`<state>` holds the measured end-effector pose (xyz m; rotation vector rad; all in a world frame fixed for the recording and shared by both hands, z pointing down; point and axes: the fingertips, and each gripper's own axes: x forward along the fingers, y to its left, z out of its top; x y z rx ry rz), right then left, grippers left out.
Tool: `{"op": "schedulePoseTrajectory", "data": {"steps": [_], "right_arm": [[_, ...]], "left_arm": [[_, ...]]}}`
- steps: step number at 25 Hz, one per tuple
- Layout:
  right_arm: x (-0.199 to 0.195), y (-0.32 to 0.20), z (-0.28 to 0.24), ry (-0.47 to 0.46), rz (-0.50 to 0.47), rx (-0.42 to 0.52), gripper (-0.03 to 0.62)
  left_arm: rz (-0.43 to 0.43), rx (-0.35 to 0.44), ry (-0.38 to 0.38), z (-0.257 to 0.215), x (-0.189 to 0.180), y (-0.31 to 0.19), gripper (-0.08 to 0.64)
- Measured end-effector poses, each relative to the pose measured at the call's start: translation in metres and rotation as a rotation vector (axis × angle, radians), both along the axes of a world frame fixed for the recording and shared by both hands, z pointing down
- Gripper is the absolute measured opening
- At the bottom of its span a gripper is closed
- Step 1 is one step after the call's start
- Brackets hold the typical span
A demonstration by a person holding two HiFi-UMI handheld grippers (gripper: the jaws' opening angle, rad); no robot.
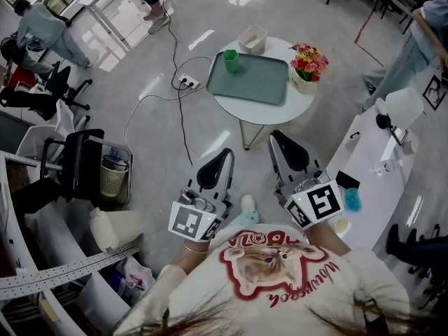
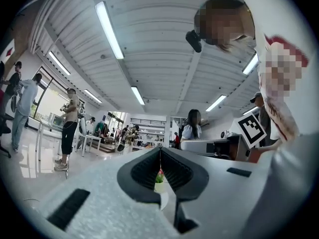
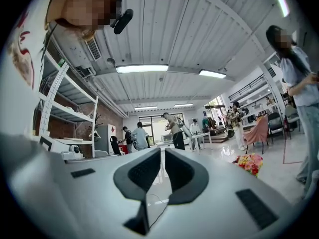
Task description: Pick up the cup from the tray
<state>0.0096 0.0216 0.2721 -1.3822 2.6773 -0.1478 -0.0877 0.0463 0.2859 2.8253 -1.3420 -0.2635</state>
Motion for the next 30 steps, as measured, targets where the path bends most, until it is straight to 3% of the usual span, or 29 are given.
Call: {"op": "schedulePoseTrajectory", "data": {"steps": [17,30], "right_arm": [[-0.011,-0.11,0.003,0.009,0.001,-0.005,0.044],[0.008,-0.269,0.01,0.01,-0.081,-0.023,0.044]], "left_arm": [[-0.002,-0.012,0.014,0.006,-0.012,-0.113,0.014],[-0.082,-0.005,0.017,0.007,0.007,-0.267,0.015]]}}
